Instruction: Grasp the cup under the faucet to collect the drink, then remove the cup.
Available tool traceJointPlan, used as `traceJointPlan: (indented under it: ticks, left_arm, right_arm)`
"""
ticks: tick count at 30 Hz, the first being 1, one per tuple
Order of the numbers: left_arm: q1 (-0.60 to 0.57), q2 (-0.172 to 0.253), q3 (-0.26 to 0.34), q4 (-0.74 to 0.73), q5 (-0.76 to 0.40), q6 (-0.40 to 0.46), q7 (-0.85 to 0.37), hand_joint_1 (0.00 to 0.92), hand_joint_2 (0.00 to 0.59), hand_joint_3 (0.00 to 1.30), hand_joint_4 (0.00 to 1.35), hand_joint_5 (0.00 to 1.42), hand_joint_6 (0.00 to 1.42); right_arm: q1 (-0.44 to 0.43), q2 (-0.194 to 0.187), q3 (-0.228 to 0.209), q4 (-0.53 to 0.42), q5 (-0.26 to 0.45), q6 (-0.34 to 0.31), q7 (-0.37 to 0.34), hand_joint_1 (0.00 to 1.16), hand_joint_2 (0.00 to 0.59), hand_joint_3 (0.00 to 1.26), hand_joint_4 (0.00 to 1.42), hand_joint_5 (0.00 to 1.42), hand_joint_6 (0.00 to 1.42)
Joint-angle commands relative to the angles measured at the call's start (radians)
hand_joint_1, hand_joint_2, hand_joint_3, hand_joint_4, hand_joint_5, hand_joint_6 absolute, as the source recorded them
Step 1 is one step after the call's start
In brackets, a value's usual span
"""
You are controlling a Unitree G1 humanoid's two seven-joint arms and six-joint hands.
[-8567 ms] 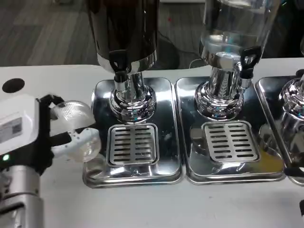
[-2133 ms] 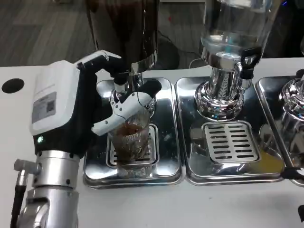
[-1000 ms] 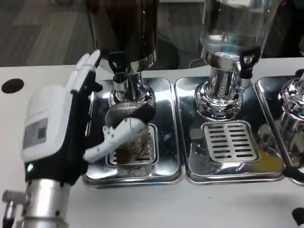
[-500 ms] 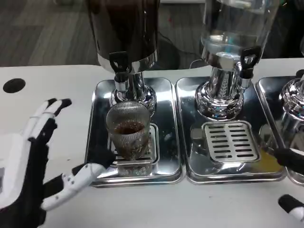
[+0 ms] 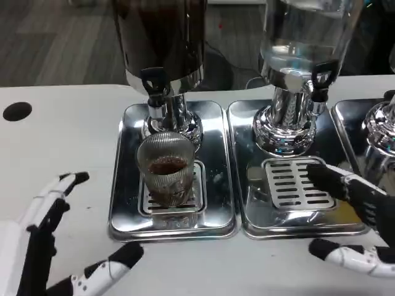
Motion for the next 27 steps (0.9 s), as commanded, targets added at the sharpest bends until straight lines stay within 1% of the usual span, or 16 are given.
traceJointPlan:
  ticks: [1, 5, 7, 11, 14, 17, 21, 23, 27]
  left_arm:
    - [0.043, -0.006, 0.011, 0.019, 0.000, -0.044, 0.024, 0.000, 0.026, 0.23, 0.16, 0.34, 0.79]
    - [0.075, -0.010, 0.013, 0.030, 0.000, -0.072, 0.033, 0.000, 0.027, 0.23, 0.17, 0.34, 0.79]
    - [0.093, -0.014, 0.013, 0.035, -0.002, -0.088, 0.038, 0.000, 0.029, 0.23, 0.17, 0.34, 0.79]
    - [0.128, -0.020, 0.013, 0.042, 0.001, -0.115, 0.050, 0.000, 0.028, 0.23, 0.17, 0.34, 0.77]
    - [0.154, -0.025, 0.015, 0.051, -0.001, -0.138, 0.060, 0.000, 0.033, 0.23, 0.18, 0.34, 0.77]
    - [0.183, -0.029, 0.017, 0.061, -0.005, -0.161, 0.072, 0.000, 0.038, 0.24, 0.19, 0.34, 0.76]
    - [0.216, -0.033, 0.023, 0.068, -0.008, -0.192, 0.086, 0.000, 0.038, 0.24, 0.19, 0.34, 0.74]
    - [0.232, -0.036, 0.026, 0.071, -0.009, -0.209, 0.092, 0.000, 0.038, 0.24, 0.19, 0.34, 0.74]
    - [0.252, -0.038, 0.044, 0.073, -0.022, -0.232, 0.091, 0.000, 0.041, 0.24, 0.19, 0.34, 0.74]
  right_arm:
    - [-0.081, 0.014, 0.054, -0.017, -0.054, 0.062, -0.008, 0.68, 0.106, 0.16, 0.10, 0.09, 0.05]
    - [-0.151, 0.032, 0.101, -0.004, -0.095, 0.101, -0.014, 0.68, 0.105, 0.14, 0.09, 0.08, 0.06]
    - [-0.190, 0.051, 0.130, 0.001, -0.122, 0.126, -0.023, 0.68, 0.107, 0.14, 0.09, 0.09, 0.07]
    - [-0.233, 0.078, 0.166, 0.012, -0.155, 0.163, -0.036, 0.69, 0.104, 0.14, 0.09, 0.10, 0.08]
    - [-0.263, 0.108, 0.203, 0.016, -0.195, 0.186, -0.054, 0.69, 0.094, 0.14, 0.11, 0.11, 0.08]
    - [-0.290, 0.131, 0.229, 0.019, -0.222, 0.207, -0.069, 0.69, 0.091, 0.14, 0.11, 0.12, 0.08]
    - [-0.322, 0.154, 0.252, 0.021, -0.244, 0.234, -0.080, 0.69, 0.090, 0.14, 0.11, 0.11, 0.08]
    - [-0.338, 0.166, 0.261, 0.025, -0.248, 0.247, -0.086, 0.69, 0.089, 0.12, 0.08, 0.09, 0.06]
    - [-0.391, 0.202, 0.283, 0.054, -0.261, 0.284, -0.110, 0.69, 0.089, 0.08, 0.03, 0.05, 0.05]
